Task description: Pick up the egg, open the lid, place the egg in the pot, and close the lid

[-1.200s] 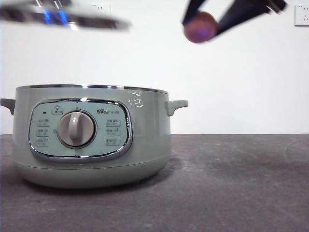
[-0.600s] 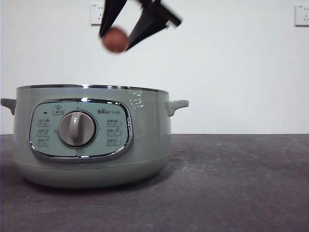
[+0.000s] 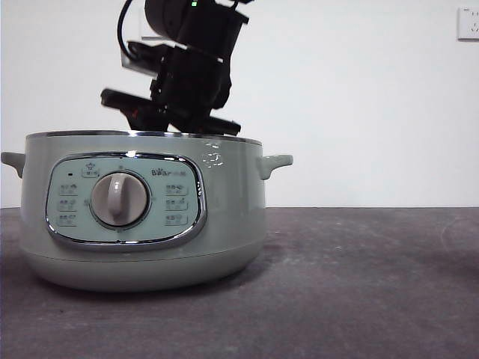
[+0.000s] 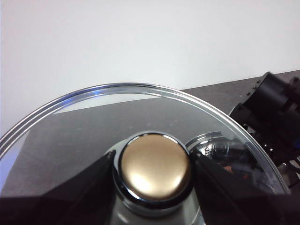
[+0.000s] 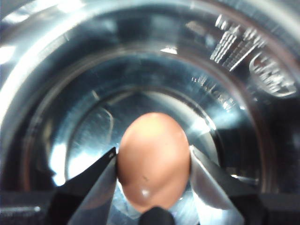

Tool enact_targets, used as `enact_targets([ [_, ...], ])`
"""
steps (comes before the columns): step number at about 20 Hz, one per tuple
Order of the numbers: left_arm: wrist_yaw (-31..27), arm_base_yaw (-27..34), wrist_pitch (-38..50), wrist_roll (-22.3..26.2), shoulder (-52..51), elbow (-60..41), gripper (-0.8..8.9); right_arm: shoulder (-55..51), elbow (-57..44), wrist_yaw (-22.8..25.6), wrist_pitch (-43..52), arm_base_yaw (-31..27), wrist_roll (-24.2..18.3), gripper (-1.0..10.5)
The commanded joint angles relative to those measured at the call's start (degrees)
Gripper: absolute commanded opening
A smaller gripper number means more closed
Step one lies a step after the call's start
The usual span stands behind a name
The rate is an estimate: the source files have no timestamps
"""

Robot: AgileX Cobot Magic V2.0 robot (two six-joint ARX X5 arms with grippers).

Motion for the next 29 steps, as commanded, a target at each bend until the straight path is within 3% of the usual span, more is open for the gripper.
enact_targets([
  [1, -0.1, 0.0, 2.9, 0.2, -0.6, 0.7, -0.08, 2.0, 0.2, 0.1, 0.3, 0.2, -1.6, -0.1],
  [6, -0.1, 0.0, 2.8, 0.1, -0.6, 0.7, -0.08, 4.1, 0.2, 0.1, -0.2, 0.4, -2.1, 0.1],
  [9, -0.1, 0.0, 2.8, 0.1, -0.6, 0.7, -0.08, 4.1, 0.2, 0.3, -0.3, 0.9, -1.6, 3.7],
  [10, -0.1, 0.0, 2.8, 0.1, -0.6, 0.7, -0.08, 4.1, 0.2, 0.3, -0.2, 0.9, -1.4, 4.0],
  [16, -0.1, 0.0, 2.7, 0.1, -0.6, 0.7, -0.08, 1.9, 0.3, 0.1, -0.2, 0.9, -0.3, 4.1],
  [23, 0.9, 0.0, 4.4, 0.1, 7.0, 0.7, -0.08, -12.1, 0.3, 0.4, -9.0, -0.1, 1.1, 4.0],
  [25, 4.2, 0.0, 7.6, 0.1, 11.5, 0.7, -0.08, -17.7, 0.3, 0.9, -11.9, -0.9, 1.1, 4.0],
  [29, 12.3, 0.0, 15.1, -2.1, 20.3, 0.7, -0.08, -28.1, 0.3, 8.0, -18.2, -2.6, 1.2, 4.0],
])
